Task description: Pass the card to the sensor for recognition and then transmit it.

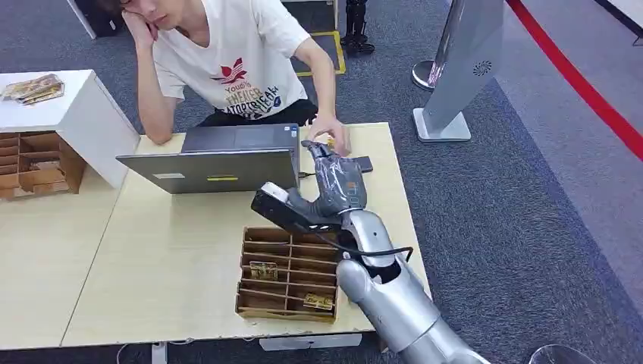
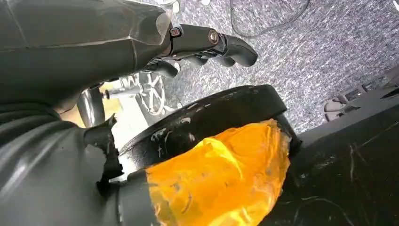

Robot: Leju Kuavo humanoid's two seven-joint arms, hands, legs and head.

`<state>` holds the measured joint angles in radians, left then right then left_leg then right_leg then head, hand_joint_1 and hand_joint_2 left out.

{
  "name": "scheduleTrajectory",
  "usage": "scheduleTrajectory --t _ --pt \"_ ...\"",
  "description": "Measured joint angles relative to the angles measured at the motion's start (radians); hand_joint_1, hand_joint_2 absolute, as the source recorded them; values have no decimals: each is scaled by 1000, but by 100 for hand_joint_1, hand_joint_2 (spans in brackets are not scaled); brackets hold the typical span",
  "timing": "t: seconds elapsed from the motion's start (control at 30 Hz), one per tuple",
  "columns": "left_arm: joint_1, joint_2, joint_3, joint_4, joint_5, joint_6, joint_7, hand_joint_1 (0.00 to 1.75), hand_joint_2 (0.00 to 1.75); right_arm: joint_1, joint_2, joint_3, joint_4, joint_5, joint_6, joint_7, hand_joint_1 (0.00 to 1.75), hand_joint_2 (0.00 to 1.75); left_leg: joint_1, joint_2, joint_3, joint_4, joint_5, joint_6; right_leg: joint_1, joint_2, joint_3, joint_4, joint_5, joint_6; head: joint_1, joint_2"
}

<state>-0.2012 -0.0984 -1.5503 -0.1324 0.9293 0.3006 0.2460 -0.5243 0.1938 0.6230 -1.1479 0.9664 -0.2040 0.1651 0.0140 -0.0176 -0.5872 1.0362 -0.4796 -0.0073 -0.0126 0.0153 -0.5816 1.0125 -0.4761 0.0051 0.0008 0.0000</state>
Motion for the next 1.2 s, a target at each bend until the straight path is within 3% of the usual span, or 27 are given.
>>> scheduleTrajectory --t 0.1,0.23,0.43,0.57,0.83,1.2 --pt "3 2 0 0 20 2 -11 0 0 50 1 20 -69 -237 114 -90 0 0 0 0 0 0 0 0 0 0 0 0 0 0 0 0" --pt "2 6 0 0 34 2 -29 0 0 97 -16 76 -207 -585 283 -156 0 0 0 0 0 0 0 0 0 0 -1 0 0 0 0 0" --pt "3 13 0 0 36 0 -55 0 0 161 -119 121 -360 -1019 523 -382 0 0 0 0 0 0 0 0 0 0 0 -1 0 0 0 0" --pt "6 18 0 0 47 0 -76 0 0 240 -180 120 -460 -1192 672 -529 0 0 0 0 0 0 -1 0 0 0 0 -1 0 0 0 0" --pt "25 28 0 0 77 8 -110 0 0 423 -247 72 -591 -1248 794 -638 0 0 0 0 0 0 -2 1 0 0 -1 -1 -1 0 0 0" --pt "41 34 8 0 100 22 -131 0 0 551 -265 28 -624 -1229 832 -685 0 0 0 0 0 0 -2 1 0 0 0 -1 -1 0 0 0"
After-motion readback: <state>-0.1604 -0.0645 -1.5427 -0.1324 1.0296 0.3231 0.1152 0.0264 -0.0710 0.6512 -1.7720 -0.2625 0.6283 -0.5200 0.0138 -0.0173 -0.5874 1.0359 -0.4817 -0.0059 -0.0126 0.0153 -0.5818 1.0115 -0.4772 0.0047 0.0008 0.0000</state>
